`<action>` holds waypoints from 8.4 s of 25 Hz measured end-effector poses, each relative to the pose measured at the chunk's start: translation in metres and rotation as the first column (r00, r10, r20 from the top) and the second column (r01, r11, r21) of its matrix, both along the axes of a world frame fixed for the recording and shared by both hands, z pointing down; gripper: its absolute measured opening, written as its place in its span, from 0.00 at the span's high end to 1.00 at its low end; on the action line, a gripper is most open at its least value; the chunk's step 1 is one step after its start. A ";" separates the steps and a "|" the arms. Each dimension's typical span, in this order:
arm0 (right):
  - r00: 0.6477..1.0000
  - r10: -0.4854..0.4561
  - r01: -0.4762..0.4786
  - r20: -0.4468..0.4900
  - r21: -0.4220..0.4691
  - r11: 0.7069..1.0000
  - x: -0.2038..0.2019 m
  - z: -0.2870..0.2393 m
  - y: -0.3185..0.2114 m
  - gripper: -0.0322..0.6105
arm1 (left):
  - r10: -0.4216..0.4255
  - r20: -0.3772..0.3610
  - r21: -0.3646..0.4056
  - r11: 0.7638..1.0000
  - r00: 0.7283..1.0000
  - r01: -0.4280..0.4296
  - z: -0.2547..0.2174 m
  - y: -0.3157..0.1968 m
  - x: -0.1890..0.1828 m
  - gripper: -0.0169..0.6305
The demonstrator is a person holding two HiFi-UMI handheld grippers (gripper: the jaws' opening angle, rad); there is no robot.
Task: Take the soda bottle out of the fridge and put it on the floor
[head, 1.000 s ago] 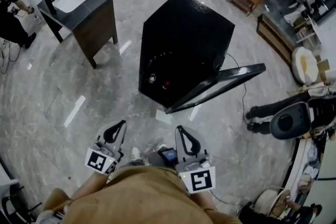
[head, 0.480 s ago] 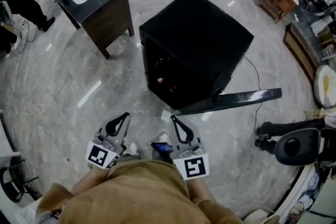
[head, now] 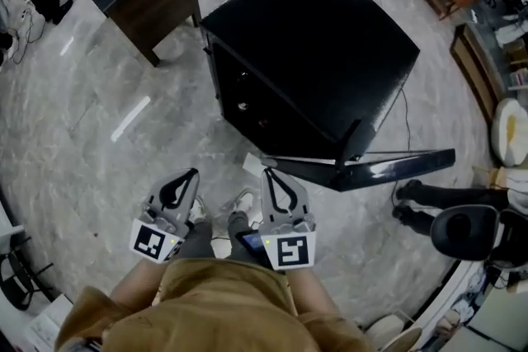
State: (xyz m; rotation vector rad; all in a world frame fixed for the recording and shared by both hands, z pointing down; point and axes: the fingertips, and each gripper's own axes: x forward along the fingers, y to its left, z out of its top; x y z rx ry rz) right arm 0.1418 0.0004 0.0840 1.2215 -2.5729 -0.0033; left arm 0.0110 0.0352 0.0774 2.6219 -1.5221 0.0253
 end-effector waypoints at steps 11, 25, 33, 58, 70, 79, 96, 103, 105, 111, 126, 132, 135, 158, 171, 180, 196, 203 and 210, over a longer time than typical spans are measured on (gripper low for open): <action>0.992 0.118 -0.120 -0.045 -0.040 0.992 -0.037 0.157 -0.043 0.95 | 0.062 0.094 0.024 0.998 0.994 -0.065 0.109 -0.052 -0.023 0.97; 0.941 0.337 -0.338 -0.034 -0.110 0.935 -0.026 0.352 -0.108 0.94 | 0.129 0.131 -0.026 0.992 0.983 -0.127 0.279 -0.108 -0.014 0.97; 0.919 0.390 -0.393 -0.053 -0.075 0.917 -0.016 0.420 -0.134 0.81 | 0.166 0.143 -0.015 0.986 0.976 -0.166 0.350 -0.130 0.004 0.97; 0.858 0.510 -0.513 -0.062 -0.057 0.857 0.032 0.561 -0.204 0.59 | 0.245 0.177 0.016 0.968 0.953 -0.251 0.497 -0.157 0.043 0.97; 0.871 0.487 -0.491 -0.065 -0.078 0.868 0.035 0.614 -0.223 0.50 | 0.200 0.123 0.036 0.978 0.972 -0.206 0.537 -0.180 0.040 0.97; 0.878 0.473 -0.478 -0.080 -0.060 0.877 0.033 0.635 -0.236 0.48 | 0.192 0.096 0.056 0.979 0.977 -0.198 0.556 -0.195 0.040 0.97; 0.901 0.432 -0.433 -0.036 -0.114 0.894 0.036 0.657 -0.244 0.48 | 0.195 0.088 0.066 0.977 0.977 -0.201 0.579 -0.205 0.031 0.97; 0.949 0.315 -0.316 -0.022 -0.044 0.948 0.000 0.654 -0.238 0.48 | 0.241 0.151 0.121 0.958 0.959 -0.260 0.607 -0.214 0.014 0.97; 0.956 0.293 -0.293 -0.012 -0.032 0.956 -0.011 0.653 -0.237 0.48 | 0.224 0.134 0.126 0.962 0.965 -0.241 0.612 -0.216 0.003 0.97; 0.983 0.183 -0.184 0.024 0.063 0.981 -0.056 0.629 -0.231 0.48 | 0.265 0.154 0.173 0.941 0.952 -0.290 0.619 -0.218 -0.003 0.97; 0.998 0.007 -0.016 0.065 0.150 0.988 -0.121 0.617 -0.201 0.48 | 0.243 0.179 0.213 0.936 0.953 -0.279 0.633 -0.211 -0.055 0.97; 0.997 -0.074 0.066 0.039 0.176 0.982 -0.153 0.625 -0.191 0.48 | 0.229 0.136 0.163 0.955 0.964 -0.249 0.650 -0.203 -0.082 0.97; 0.994 -0.106 0.098 0.039 0.166 0.981 -0.166 0.635 -0.184 0.48 | 0.221 0.110 0.139 0.962 0.969 -0.235 0.658 -0.198 -0.095 0.97; 0.950 -0.308 0.311 -0.055 0.035 0.950 -0.218 0.757 -0.148 0.48 | 0.188 0.108 0.000 0.982 0.976 -0.189 0.764 -0.148 -0.122 0.97; 0.944 -0.318 0.310 -0.086 -0.095 0.946 -0.204 0.835 -0.128 0.48 | 0.137 0.107 -0.061 0.989 0.985 -0.131 0.816 -0.142 -0.119 0.97; 0.942 -0.327 0.315 -0.080 -0.133 0.940 -0.214 0.873 -0.124 0.48 | 0.160 0.164 -0.123 0.982 0.973 -0.141 0.841 -0.122 -0.113 0.97; 0.947 -0.298 0.268 -0.117 -0.221 0.938 -0.195 0.925 -0.117 0.48 | 0.146 0.183 -0.169 0.979 0.972 -0.115 0.852 -0.127 -0.116 0.97; 0.946 -0.299 0.263 -0.126 -0.247 0.933 -0.193 0.942 -0.114 0.48 | 0.166 0.194 -0.173 0.976 0.967 -0.133 0.851 -0.126 -0.110 0.97; 0.949 -0.292 0.260 -0.116 -0.234 0.937 -0.191 0.944 -0.112 0.48 | 0.143 0.188 -0.184 0.977 0.972 -0.108 0.854 -0.125 -0.119 0.97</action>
